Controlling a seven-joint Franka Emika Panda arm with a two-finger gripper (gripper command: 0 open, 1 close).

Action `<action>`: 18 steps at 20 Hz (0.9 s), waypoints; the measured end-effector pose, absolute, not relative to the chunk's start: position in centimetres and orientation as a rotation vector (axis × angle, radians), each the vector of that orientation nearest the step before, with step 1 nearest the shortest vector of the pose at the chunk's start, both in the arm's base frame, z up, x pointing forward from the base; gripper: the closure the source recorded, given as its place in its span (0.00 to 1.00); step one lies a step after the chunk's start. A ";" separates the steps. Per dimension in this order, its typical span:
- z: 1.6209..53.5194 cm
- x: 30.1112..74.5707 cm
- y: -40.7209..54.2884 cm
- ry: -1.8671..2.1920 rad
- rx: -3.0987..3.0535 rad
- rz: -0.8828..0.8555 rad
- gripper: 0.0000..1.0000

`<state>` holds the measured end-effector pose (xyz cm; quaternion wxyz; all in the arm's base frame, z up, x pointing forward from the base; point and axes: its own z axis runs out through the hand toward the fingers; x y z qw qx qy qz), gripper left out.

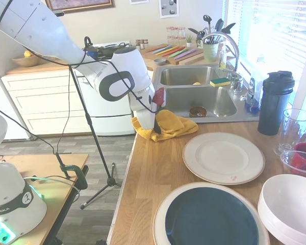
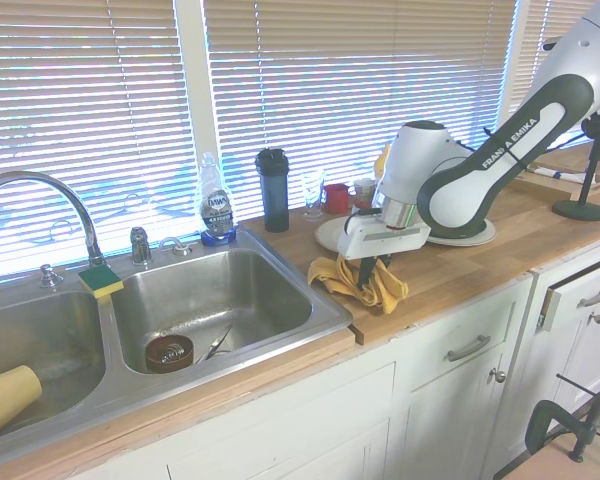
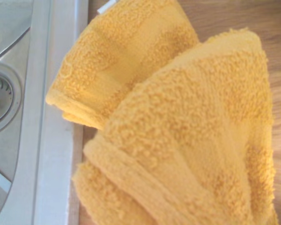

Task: Wipe the white plate in clockwise motion

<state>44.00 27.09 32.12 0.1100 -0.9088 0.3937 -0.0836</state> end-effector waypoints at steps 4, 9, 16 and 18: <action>32.2 44.0 27.0 1.150 -2.671 -0.244 0.00; 32.2 43.9 26.9 1.151 -2.664 -0.239 0.00; 32.5 43.8 26.8 1.143 -2.657 -0.229 0.00; 32.9 43.7 26.9 1.127 -2.651 -0.222 0.00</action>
